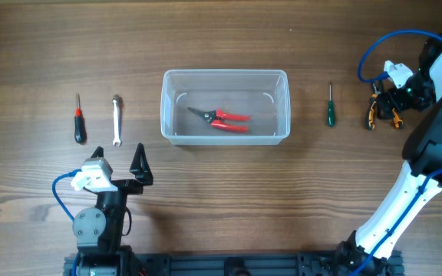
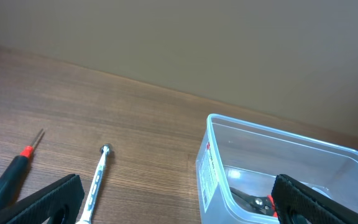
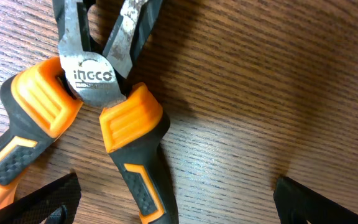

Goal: Pack container
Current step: 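Lower the right gripper and grasp the orange pliers at the handles, then lift the pliers and carry them over the clear container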

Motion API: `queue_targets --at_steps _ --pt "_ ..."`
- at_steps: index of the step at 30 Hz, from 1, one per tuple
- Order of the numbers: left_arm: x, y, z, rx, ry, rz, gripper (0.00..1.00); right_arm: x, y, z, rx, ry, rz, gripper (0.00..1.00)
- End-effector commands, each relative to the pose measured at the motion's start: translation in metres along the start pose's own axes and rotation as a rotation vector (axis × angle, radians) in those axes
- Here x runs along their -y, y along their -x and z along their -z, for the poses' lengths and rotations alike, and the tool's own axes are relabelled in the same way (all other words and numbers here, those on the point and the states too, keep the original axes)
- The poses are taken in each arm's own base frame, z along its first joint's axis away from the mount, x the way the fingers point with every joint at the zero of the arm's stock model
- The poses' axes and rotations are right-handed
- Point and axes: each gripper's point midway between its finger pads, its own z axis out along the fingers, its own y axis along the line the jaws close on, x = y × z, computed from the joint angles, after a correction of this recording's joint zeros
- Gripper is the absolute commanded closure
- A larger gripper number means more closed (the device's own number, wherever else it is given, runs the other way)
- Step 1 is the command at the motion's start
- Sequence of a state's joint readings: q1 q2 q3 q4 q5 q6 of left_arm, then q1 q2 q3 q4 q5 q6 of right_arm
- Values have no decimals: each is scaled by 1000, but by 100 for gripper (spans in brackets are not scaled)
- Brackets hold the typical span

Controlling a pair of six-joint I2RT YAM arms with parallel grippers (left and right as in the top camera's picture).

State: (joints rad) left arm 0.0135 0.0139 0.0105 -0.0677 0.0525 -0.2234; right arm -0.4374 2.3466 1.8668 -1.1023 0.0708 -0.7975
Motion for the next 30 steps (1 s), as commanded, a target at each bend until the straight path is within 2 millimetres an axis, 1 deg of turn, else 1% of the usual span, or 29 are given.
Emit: queue_targets --at_steps 1,2,3,4,5,7,8,9,11,12,14,15,16,17,20,23,25,27,30 --pt "-2 -2 0 -2 8 10 0 -13 -12 -27 -63 47 -6 1" --pt "-2 -2 0 -2 8 10 0 -13 -12 -27 -63 47 -7 1" --pt "-2 -2 0 -2 8 10 0 -13 -12 -27 -62 46 -7 5" --pt "-2 -2 0 -2 8 10 0 -13 -11 -27 -61 44 -8 12" --pt "-2 -2 0 -2 8 10 0 -13 -11 -27 -60 44 -8 20" --pt "-2 -2 0 -2 8 10 0 -11 -9 -27 -52 35 -23 42" --pt "-2 -2 0 -2 8 10 0 -9 -7 -27 -45 28 -39 48" --pt "-2 -2 0 -2 8 10 0 -9 -5 -27 -34 30 -43 52" --pt "-2 -2 0 -2 8 10 0 -10 -3 -27 -24 35 -43 53" --pt "-2 -2 0 -2 8 10 0 -10 -1 -26 -20 35 -45 58" --pt "-2 -2 0 -2 8 10 0 -9 4 -24 -9 26 -55 74" --pt "-2 -2 0 -2 8 10 0 -10 9 -21 5 23 -56 83" --pt "-2 -2 0 -2 8 10 0 -9 15 -17 19 18 -59 87" --pt "-2 -2 0 -2 8 10 0 -6 26 -8 43 -3 -69 96" --pt "-2 -2 0 -2 8 10 0 -4 46 11 82 -35 -66 96" --pt "-2 -2 0 -2 8 10 0 -6 68 40 129 -73 -33 96" --pt "-2 -2 0 -2 8 10 0 -8 84 67 179 -109 -21 96" --pt "-2 -2 0 -2 8 10 0 -10 95 89 219 -137 -8 96" --pt "-2 -2 0 -2 8 10 0 -24 114 141 304 -191 36 96"
